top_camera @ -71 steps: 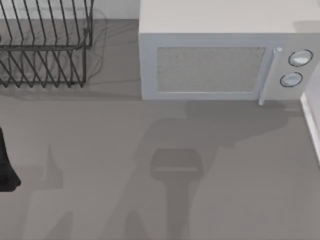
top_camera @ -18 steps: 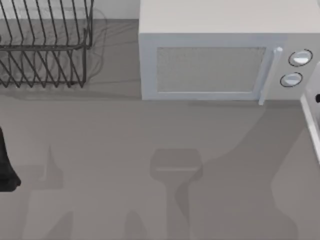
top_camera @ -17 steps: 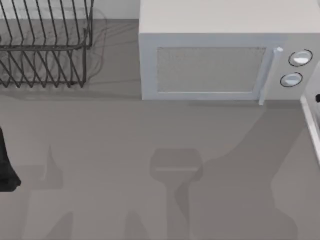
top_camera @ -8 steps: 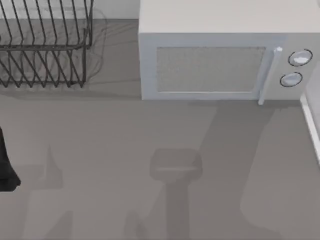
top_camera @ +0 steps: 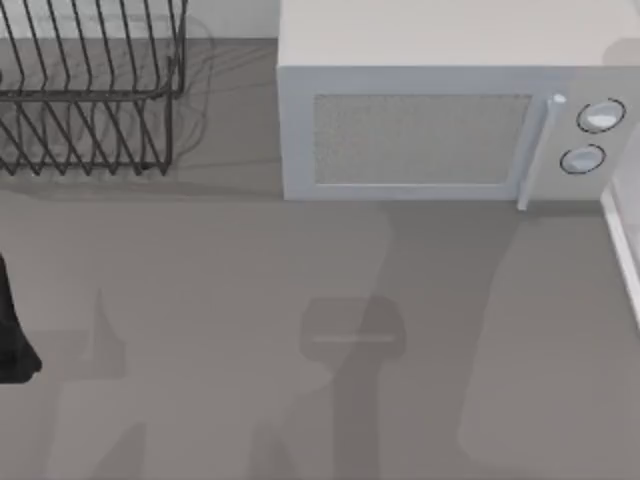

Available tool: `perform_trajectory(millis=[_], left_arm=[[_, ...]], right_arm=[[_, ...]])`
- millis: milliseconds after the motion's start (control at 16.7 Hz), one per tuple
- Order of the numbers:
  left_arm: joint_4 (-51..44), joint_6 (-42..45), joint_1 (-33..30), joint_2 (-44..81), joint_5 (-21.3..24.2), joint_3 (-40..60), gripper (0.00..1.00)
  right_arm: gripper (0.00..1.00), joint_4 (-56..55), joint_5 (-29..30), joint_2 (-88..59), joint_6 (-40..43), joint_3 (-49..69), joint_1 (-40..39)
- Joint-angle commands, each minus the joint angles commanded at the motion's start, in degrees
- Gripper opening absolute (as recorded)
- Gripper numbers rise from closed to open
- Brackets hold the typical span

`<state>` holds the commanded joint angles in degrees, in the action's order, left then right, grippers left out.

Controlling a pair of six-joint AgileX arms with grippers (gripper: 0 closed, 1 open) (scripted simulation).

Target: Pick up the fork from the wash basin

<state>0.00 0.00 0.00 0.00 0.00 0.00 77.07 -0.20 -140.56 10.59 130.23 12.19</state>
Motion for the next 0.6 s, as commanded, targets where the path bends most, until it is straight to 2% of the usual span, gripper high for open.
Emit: perform_trajectory(millis=[300,600], left_arm=[[0.0,0.0,0.0,0.0,0.0,0.0,1.0],[0.0,0.0,0.0,0.0,0.0,0.0,1.0]], right_arm=[[0.0,0.5,-1.8,8.6,-5.8,-0.5,-4.4],[0.0,1.1,-3.6,25.4,-19.2,-7.9,-16.2]])
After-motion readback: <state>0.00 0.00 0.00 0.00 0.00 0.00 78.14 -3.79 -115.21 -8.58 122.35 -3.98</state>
